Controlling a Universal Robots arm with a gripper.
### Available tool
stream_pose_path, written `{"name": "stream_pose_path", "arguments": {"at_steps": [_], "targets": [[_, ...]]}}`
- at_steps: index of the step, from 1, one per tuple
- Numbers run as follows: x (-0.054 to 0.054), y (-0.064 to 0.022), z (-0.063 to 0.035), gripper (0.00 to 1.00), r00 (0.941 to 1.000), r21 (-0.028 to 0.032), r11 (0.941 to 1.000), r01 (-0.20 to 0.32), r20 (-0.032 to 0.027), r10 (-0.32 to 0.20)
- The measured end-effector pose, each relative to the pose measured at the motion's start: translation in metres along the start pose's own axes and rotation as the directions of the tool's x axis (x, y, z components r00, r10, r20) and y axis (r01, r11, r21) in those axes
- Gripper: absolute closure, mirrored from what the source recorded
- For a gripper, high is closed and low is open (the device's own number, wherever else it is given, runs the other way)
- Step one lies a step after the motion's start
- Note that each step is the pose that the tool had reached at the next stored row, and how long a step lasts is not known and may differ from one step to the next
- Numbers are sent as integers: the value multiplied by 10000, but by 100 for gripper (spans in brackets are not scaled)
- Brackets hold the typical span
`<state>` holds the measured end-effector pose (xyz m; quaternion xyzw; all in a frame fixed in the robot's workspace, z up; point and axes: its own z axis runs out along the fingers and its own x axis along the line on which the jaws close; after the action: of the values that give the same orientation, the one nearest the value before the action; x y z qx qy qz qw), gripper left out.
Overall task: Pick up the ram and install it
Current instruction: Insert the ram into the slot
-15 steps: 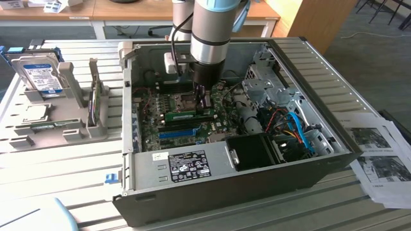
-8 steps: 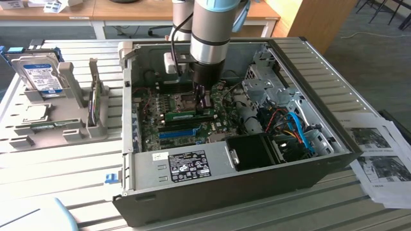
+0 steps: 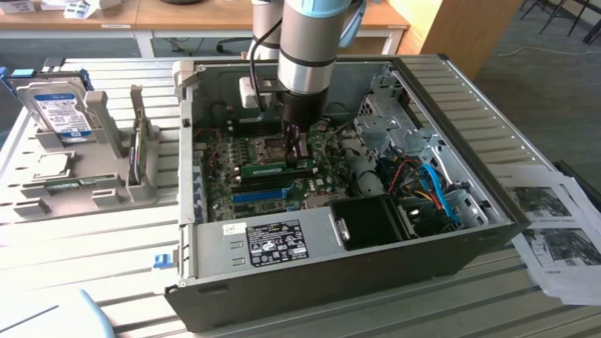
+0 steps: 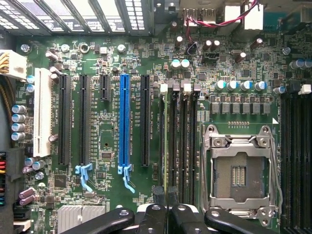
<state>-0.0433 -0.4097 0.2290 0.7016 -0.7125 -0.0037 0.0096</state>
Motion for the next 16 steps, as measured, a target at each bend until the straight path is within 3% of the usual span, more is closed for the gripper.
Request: {"name": "stream_pose_path", "arguments": {"at_steps": [16], "targets": [[1,-1,0,89,9999,-2,9999,-167,3,167]]}}
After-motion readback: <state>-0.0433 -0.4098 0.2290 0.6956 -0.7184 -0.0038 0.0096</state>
